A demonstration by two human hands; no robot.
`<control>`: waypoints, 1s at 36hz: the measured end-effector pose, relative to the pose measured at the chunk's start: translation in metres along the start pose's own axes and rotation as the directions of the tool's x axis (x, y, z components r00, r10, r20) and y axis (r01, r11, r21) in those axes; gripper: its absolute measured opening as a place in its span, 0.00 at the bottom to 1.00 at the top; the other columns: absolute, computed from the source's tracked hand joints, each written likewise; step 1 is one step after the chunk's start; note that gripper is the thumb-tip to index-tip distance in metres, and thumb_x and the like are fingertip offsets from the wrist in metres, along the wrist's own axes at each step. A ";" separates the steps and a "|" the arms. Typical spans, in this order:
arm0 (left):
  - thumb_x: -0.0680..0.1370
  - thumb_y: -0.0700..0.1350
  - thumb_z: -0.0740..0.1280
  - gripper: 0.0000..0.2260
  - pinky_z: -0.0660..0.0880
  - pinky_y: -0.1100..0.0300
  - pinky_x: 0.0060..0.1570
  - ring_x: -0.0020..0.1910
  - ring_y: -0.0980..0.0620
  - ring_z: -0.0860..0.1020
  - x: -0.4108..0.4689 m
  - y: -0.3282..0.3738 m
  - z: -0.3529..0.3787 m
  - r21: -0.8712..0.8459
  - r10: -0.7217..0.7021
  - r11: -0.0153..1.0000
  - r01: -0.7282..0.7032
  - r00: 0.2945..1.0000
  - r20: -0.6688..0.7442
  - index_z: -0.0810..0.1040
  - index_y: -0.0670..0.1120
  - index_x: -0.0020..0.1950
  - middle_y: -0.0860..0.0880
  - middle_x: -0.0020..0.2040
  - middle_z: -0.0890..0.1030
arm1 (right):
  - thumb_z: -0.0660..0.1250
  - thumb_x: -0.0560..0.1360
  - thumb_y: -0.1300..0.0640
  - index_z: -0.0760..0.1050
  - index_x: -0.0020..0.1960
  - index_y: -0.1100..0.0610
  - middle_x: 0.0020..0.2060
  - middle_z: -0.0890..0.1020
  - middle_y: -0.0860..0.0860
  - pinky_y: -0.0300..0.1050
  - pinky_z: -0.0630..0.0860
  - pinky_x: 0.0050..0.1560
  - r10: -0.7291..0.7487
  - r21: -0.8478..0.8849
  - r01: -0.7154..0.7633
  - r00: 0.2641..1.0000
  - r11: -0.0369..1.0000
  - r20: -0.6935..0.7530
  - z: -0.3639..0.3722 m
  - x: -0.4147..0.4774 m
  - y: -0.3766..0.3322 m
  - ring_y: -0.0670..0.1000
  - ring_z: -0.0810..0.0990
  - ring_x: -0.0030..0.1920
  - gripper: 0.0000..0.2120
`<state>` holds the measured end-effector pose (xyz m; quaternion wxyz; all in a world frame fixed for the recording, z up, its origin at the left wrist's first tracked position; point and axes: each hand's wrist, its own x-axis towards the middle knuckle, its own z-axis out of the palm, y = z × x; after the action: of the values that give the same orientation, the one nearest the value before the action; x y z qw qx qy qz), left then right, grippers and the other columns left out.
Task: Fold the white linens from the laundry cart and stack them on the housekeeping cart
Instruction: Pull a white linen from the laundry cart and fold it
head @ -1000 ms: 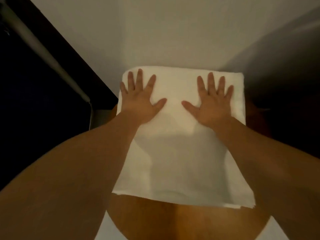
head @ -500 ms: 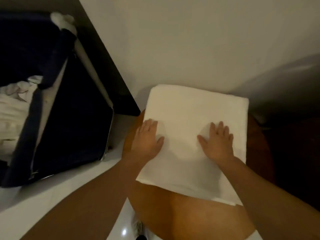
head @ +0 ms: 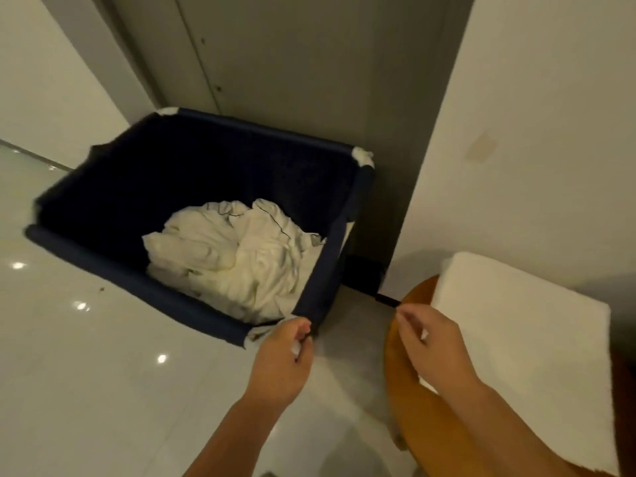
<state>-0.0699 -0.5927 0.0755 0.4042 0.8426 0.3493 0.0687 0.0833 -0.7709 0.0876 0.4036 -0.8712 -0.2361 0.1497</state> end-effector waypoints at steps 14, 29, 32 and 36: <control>0.77 0.37 0.66 0.11 0.74 0.63 0.46 0.45 0.55 0.79 -0.055 -0.181 -0.214 -0.023 -0.178 0.984 0.179 0.946 -0.271 0.79 0.49 0.56 0.55 0.46 0.80 | 0.69 0.75 0.62 0.81 0.48 0.52 0.38 0.80 0.39 0.32 0.75 0.43 -0.118 0.008 0.118 0.978 0.993 0.174 0.169 -0.027 -0.137 0.39 0.80 0.41 0.06; 0.79 0.41 0.65 0.10 0.72 0.68 0.48 0.47 0.61 0.77 0.076 -0.191 -0.246 0.004 -0.084 0.996 0.086 0.981 -0.175 0.77 0.50 0.60 0.56 0.50 0.79 | 0.67 0.76 0.61 0.82 0.47 0.59 0.37 0.83 0.50 0.46 0.79 0.44 -0.095 -0.018 0.100 0.979 0.995 0.179 0.223 0.075 -0.153 0.46 0.81 0.39 0.04; 0.79 0.44 0.66 0.10 0.70 0.77 0.43 0.46 0.65 0.77 0.106 -0.189 -0.249 0.023 -0.068 0.997 0.071 0.988 -0.135 0.77 0.51 0.60 0.59 0.49 0.79 | 0.67 0.77 0.60 0.82 0.49 0.58 0.40 0.83 0.51 0.47 0.79 0.48 -0.023 -0.007 0.025 0.978 1.000 0.207 0.229 0.101 -0.155 0.48 0.82 0.42 0.05; 0.79 0.42 0.65 0.11 0.71 0.77 0.43 0.47 0.60 0.79 0.146 -0.195 -0.257 -0.006 -0.123 0.992 0.123 0.988 -0.097 0.78 0.48 0.61 0.55 0.51 0.81 | 0.68 0.76 0.61 0.82 0.49 0.58 0.42 0.83 0.51 0.48 0.79 0.52 0.030 -0.009 -0.028 0.966 1.000 0.257 0.237 0.138 -0.159 0.51 0.82 0.45 0.05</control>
<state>-0.1669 -0.2528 0.0797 0.3903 0.8151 0.4197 0.0847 0.0466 -0.4579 0.0517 0.3649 -0.8489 -0.2740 0.2667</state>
